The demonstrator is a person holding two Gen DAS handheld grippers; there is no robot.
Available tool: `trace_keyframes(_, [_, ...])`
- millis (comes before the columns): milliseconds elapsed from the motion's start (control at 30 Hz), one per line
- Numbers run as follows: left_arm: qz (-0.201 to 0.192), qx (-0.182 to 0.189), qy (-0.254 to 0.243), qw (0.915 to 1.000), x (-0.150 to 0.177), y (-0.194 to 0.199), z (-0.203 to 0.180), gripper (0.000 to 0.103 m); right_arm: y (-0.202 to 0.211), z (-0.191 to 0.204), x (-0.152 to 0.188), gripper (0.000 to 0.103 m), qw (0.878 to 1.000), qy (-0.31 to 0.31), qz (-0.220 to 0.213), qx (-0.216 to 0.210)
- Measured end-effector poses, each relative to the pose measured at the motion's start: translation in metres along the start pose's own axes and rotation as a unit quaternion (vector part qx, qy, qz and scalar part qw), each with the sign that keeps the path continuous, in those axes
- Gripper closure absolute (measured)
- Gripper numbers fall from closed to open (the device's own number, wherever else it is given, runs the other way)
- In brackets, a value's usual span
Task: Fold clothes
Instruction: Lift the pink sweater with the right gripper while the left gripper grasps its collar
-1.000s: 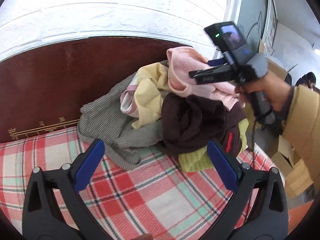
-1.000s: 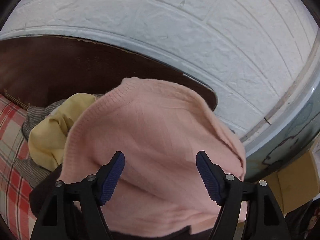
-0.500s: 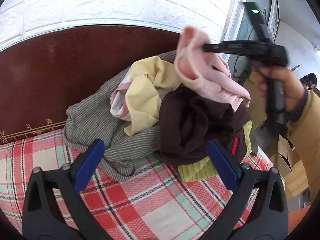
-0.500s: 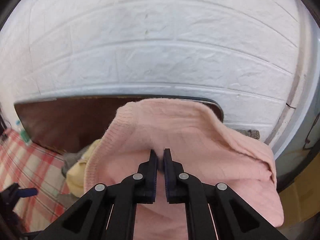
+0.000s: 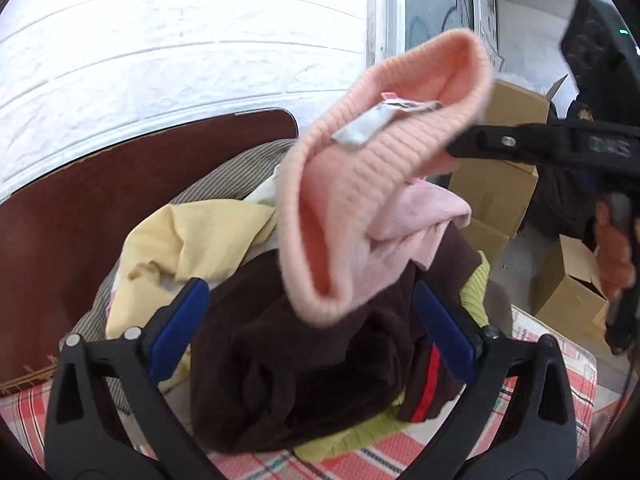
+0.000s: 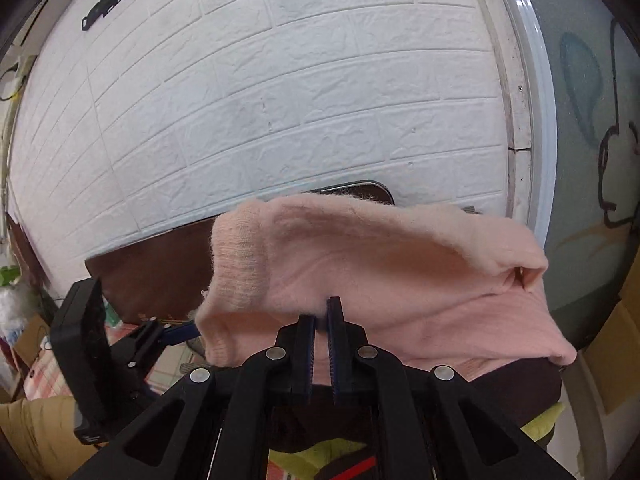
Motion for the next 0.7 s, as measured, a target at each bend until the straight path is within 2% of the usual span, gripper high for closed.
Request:
trace_keyframes(33, [0.004,0.018,0.006,0.9998,-0.003,-0.004,0.000,0.027,0.000,0.003,0.004,0.098,1.000,0.000,-0.001,-0.001])
trace_keyframes(67, [0.014,0.030,0.010,0.9994,-0.005,-0.010,0.001,0.041,-0.001,0.002,0.006,0.098,1.000,0.002,0.001,-0.001])
trace_keyframes(100, [0.032,0.035,0.011,0.9988,-0.005,-0.017,0.002,0.071,-0.004,0.005,0.008,0.098,1.000,0.004,0.002,0.000])
trace_keyframes(133, [0.047,0.042,0.010,0.9980,-0.005,-0.023,0.003,0.085,-0.008,0.008,0.009,0.098,1.000,0.007,0.004,0.001])
trace_keyframes(267, [0.053,0.038,0.016,0.9977,-0.008,-0.029,0.013,0.086,-0.006,0.016,0.024,0.091,0.997,0.061,0.012,0.054])
trace_keyframes(333, [0.046,0.041,0.019,0.9979,-0.010,-0.024,0.017,0.087,0.006,0.021,0.031,0.083,0.991,0.095,0.002,0.094])
trace_keyframes(367, [0.044,0.042,0.020,0.9980,-0.011,-0.022,0.019,0.087,0.016,0.021,0.032,0.074,0.986,0.110,-0.013,0.128])
trace_keyframes(400, [0.043,0.040,0.019,0.9981,-0.012,-0.021,0.019,0.087,0.028,0.021,0.034,0.056,0.978,0.125,-0.027,0.163])
trace_keyframes(433, [0.043,0.039,0.017,0.9982,-0.012,-0.019,0.020,0.087,0.036,0.018,0.033,0.044,0.968,0.140,-0.048,0.205])
trace_keyframes(467, [0.042,0.037,0.015,0.9983,-0.012,-0.018,0.020,0.087,0.045,0.017,0.031,0.014,0.954,0.154,-0.069,0.246])
trace_keyframes(500, [0.041,0.033,0.011,0.9985,-0.011,-0.018,0.019,0.087,0.035,0.016,0.033,0.000,0.946,0.179,-0.055,0.265])
trace_keyframes(600, [0.047,0.036,0.011,0.9982,-0.008,-0.018,0.016,0.087,0.001,0.016,0.040,0.000,0.914,0.258,0.002,0.312])
trace_keyframes(667, [0.050,0.036,0.009,0.9981,-0.007,-0.018,0.015,0.087,-0.029,0.018,0.051,0.000,0.882,0.318,0.042,0.344])
trace_keyframes(700, [0.051,0.036,0.009,0.9980,-0.006,-0.017,0.016,0.087,-0.041,0.019,0.052,0.001,0.872,0.336,0.052,0.353])
Point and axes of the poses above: each gripper's, at about its wrist camera, not at the fingertips, and y roughly against the way its jaws point, z to its left, x to its underside, the point moved 8 cm from there along -y, roughly the way its jaws point, and after that the axes turned 13 degrees about z, right-handed, at the moved point
